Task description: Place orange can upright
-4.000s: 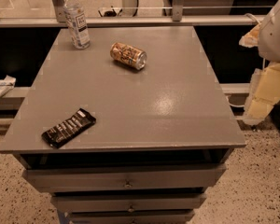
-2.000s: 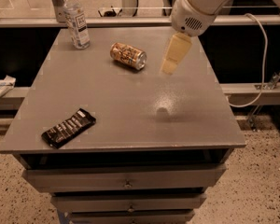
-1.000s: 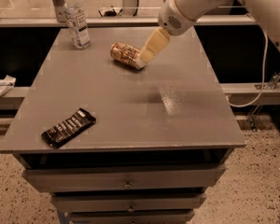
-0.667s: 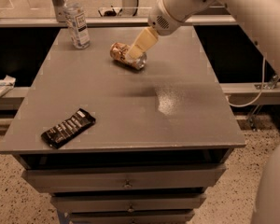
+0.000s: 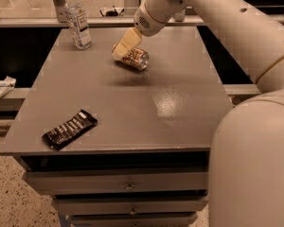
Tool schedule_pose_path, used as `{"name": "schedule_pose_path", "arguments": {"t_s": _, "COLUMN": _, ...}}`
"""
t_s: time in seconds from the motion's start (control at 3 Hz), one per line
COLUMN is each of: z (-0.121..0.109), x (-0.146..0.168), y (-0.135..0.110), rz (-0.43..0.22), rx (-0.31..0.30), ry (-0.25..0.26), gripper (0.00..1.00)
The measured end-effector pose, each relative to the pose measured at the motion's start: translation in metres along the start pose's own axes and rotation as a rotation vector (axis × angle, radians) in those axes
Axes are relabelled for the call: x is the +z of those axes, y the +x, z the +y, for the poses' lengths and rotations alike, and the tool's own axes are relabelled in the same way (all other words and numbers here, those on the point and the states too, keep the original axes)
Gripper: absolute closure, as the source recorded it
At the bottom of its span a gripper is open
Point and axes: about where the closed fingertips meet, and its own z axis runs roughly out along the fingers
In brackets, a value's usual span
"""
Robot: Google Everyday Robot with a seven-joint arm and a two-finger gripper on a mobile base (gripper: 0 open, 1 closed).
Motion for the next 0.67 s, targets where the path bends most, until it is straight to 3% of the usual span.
{"name": "schedule_pose_path", "arguments": {"t_s": 0.67, "z": -0.009, "x": 0.045, "y": -0.007, "rz": 0.092, "rx": 0.039, "ry": 0.017, "gripper": 0.0}}
